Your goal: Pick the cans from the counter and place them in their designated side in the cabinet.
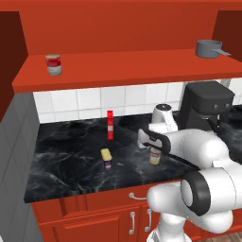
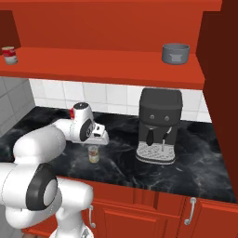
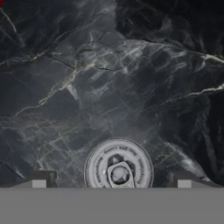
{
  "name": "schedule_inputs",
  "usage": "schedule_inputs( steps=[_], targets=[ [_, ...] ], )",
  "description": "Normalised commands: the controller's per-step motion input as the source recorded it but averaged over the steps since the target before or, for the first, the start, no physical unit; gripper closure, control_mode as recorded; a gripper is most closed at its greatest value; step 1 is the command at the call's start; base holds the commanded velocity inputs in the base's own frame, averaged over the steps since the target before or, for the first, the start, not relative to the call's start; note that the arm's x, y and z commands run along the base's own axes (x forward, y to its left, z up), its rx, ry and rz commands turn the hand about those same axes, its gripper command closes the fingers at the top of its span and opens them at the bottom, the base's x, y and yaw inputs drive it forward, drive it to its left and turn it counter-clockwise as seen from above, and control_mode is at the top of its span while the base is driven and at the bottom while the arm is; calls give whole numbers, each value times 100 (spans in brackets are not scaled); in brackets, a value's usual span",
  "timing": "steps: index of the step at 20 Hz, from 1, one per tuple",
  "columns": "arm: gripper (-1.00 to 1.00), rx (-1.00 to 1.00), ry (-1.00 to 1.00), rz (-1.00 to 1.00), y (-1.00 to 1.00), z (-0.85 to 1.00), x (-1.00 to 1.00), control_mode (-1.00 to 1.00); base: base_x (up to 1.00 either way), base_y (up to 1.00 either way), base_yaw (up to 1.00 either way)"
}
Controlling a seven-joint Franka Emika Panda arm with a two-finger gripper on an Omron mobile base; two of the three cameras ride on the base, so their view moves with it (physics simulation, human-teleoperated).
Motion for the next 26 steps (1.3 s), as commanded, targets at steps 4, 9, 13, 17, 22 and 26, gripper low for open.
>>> schedule_inputs(
  steps=[4, 9, 13, 17, 22, 26],
  targets=[
    [-100, 0, 0, 0, 0, -14, 6, -100, 0, 0, 0],
    [-100, 0, 0, 0, -2, -12, 5, -100, 0, 0, 0],
    [-100, 0, 0, 0, -2, -12, 4, -100, 0, 0, 0],
    [-100, 0, 0, 0, -3, -12, 6, -100, 0, 0, 0],
    [-100, 0, 0, 0, -2, -12, 6, -100, 0, 0, 0],
    [-100, 0, 0, 0, 0, -13, 6, -100, 0, 0, 0]
  ],
)
